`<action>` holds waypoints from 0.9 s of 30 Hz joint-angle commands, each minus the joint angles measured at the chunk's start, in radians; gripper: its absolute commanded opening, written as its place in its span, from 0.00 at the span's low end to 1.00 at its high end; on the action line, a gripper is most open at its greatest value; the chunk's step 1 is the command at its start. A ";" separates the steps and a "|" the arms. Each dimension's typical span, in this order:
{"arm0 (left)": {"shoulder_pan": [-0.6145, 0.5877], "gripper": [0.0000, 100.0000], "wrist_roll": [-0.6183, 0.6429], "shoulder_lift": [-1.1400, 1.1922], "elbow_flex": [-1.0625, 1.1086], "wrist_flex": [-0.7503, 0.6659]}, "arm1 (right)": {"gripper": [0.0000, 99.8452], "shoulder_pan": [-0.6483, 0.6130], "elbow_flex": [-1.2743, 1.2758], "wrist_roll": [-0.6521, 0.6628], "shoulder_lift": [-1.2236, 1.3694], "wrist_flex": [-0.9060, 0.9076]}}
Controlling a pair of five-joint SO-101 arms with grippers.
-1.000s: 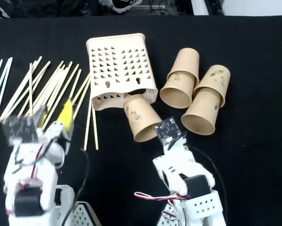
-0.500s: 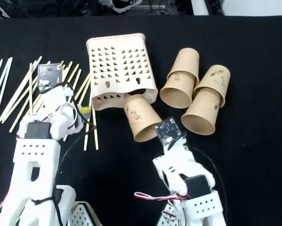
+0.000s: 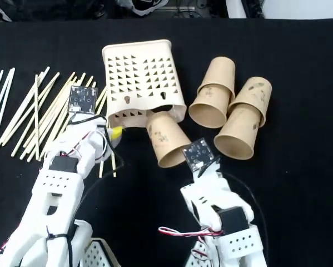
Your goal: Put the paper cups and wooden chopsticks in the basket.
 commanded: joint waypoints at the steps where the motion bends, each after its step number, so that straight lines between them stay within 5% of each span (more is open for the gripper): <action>1: 0.012 0.27 -0.011 0.006 -0.010 -0.075 | 0.01 -0.012 -0.004 0.003 -0.016 0.005; 8: 0.008 0.26 -0.009 0.190 -0.025 -0.187 | 0.01 -0.012 -0.004 0.003 -0.016 0.005; 18: 0.079 0.19 -0.020 0.479 -0.038 -0.637 | 0.01 -0.012 -0.004 0.003 -0.016 0.005; 23: 0.077 0.02 -0.104 0.508 -0.093 -0.675 | 0.01 -0.012 -0.004 0.003 -0.016 0.005; 27: 0.085 0.03 -0.157 0.503 -0.107 -0.675 | 0.01 -0.012 -0.004 0.003 -0.016 0.005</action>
